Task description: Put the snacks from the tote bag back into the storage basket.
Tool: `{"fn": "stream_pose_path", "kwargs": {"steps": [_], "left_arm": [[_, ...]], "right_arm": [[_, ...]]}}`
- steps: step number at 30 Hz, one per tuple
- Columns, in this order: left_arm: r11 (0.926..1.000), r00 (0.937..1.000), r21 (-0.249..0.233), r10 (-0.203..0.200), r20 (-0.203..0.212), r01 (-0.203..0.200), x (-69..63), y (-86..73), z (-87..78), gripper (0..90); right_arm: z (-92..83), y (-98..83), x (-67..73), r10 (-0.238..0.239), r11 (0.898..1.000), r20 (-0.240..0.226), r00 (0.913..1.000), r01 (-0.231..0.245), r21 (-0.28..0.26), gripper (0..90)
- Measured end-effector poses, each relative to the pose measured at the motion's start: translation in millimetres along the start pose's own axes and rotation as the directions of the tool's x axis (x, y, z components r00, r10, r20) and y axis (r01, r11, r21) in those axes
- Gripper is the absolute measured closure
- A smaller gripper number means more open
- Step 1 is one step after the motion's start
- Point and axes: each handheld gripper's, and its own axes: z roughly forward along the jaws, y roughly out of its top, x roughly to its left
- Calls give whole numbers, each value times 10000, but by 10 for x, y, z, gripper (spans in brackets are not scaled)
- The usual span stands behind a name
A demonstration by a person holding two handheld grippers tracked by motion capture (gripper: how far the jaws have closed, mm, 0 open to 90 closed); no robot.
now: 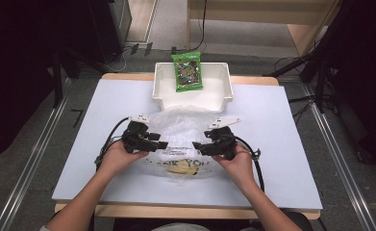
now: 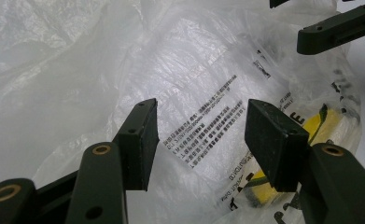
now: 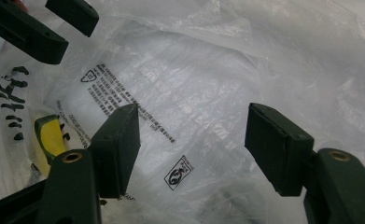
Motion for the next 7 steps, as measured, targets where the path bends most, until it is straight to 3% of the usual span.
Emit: {"fn": "stream_pose_path", "kwargs": {"steps": [7], "left_arm": [[10000, 10000, -51, -33, 20, 33, -2, 11, -12, 450]], "right_arm": [[-10, 4, 2, 38, 10000, -8, 10000, -38, 3, 367]]}}
